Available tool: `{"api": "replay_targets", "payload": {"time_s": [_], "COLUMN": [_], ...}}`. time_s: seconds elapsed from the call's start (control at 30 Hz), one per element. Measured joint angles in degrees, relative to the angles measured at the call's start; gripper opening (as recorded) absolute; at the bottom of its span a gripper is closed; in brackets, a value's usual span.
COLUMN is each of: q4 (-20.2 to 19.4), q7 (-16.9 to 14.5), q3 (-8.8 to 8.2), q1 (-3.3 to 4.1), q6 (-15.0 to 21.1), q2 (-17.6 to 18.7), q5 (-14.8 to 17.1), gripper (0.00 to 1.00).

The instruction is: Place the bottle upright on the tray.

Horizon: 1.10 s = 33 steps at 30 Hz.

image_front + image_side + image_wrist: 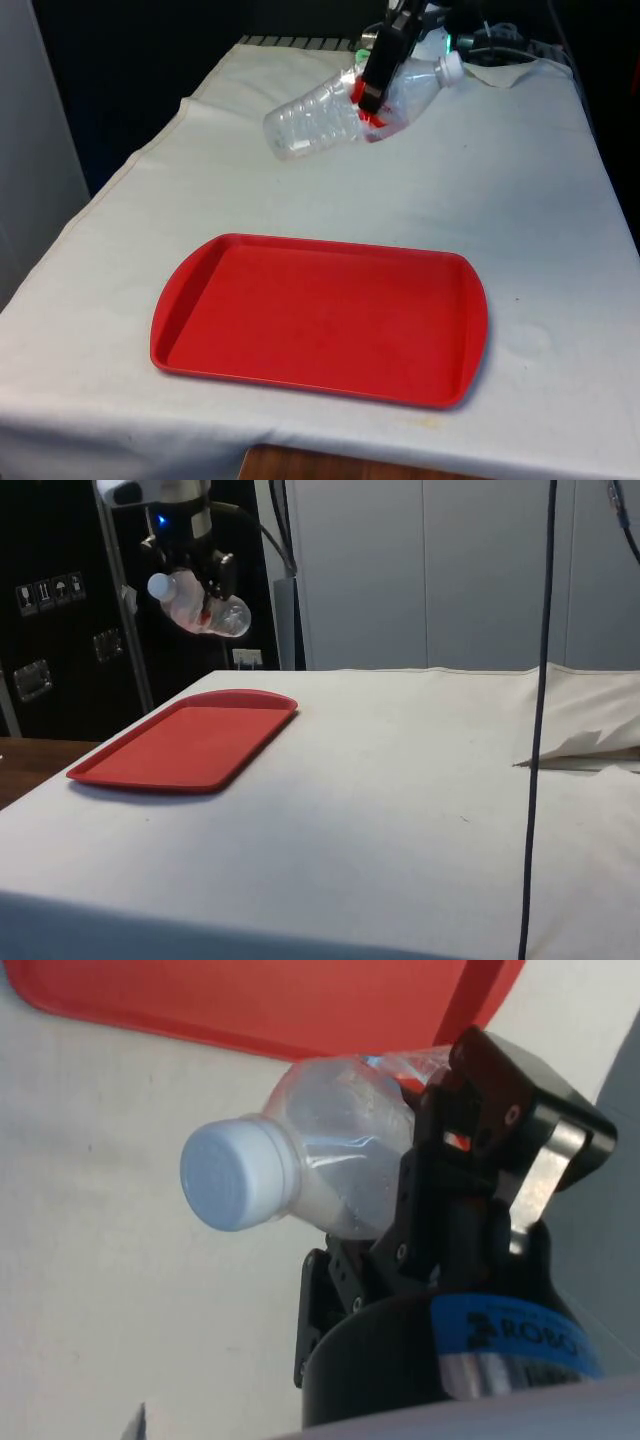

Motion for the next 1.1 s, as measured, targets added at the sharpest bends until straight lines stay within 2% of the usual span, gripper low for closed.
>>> {"api": "replay_targets", "payload": {"time_s": [0.43,0.73,0.8,0.9,1.1], "q4": [1.1,1.9,2.2,2.3,2.3], "q7": [-3.6,-6.9,-8.3,-8.7,-12.0], "q3": [-0.80,-1.55,-1.83,-1.95,-2.46], "q1": [-0.11,-0.17,-0.17,-0.23,-0.40], "q6": [4.1,5.8,6.2,6.3,7.4], "q2": [1.7,2.6,2.9,3.0,3.3], "q5": [5.3,10.3,12.1,12.8,17.2], "gripper": [0.00,0.00,0.00,0.00,0.00]}}
